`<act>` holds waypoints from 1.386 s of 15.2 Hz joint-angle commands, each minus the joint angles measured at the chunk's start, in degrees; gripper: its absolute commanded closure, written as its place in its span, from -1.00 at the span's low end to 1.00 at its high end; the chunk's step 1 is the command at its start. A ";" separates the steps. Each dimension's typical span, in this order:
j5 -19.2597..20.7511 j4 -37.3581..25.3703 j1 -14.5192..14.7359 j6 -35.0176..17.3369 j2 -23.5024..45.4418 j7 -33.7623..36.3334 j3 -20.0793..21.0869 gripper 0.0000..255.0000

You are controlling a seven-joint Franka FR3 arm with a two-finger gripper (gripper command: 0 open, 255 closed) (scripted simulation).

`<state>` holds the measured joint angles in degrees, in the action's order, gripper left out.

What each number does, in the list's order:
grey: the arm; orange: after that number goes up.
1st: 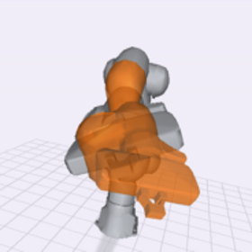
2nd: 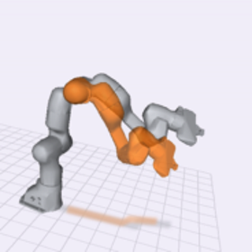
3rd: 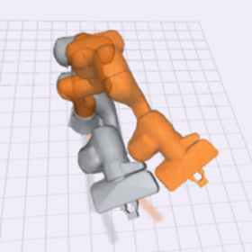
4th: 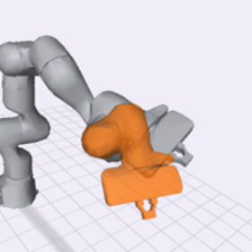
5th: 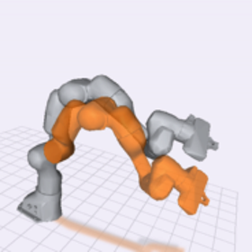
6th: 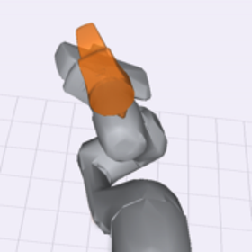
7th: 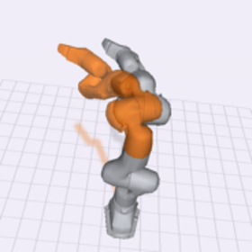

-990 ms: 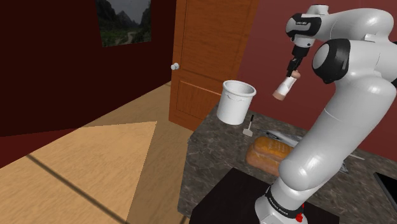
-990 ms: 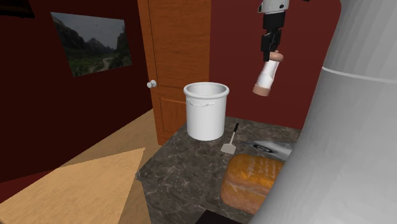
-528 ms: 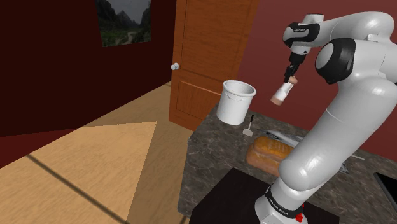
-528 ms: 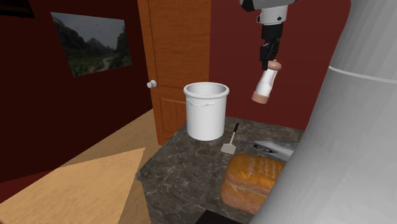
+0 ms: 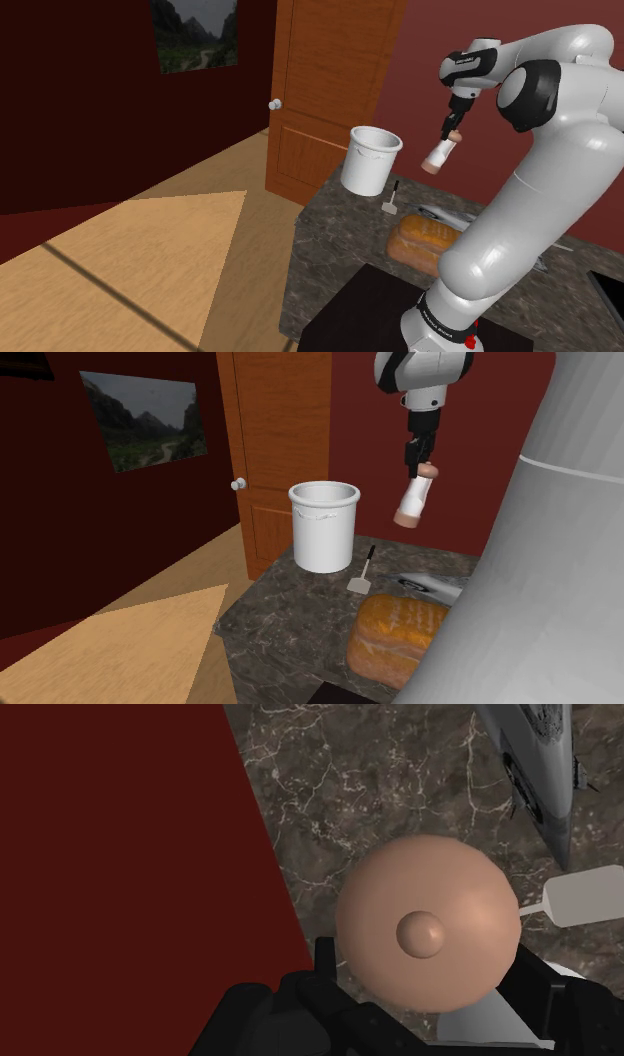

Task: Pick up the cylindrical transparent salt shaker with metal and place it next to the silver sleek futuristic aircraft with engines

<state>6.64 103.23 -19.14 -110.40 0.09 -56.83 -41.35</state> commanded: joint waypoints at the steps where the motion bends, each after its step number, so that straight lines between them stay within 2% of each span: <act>1: -0.06 1.33 -0.07 -1.48 0.14 0.01 -0.07 1.00; 21: -2.72 13.00 -0.84 -16.52 4.46 -0.72 -0.38 1.00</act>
<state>4.15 115.76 -19.94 -126.16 4.23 -57.48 -41.75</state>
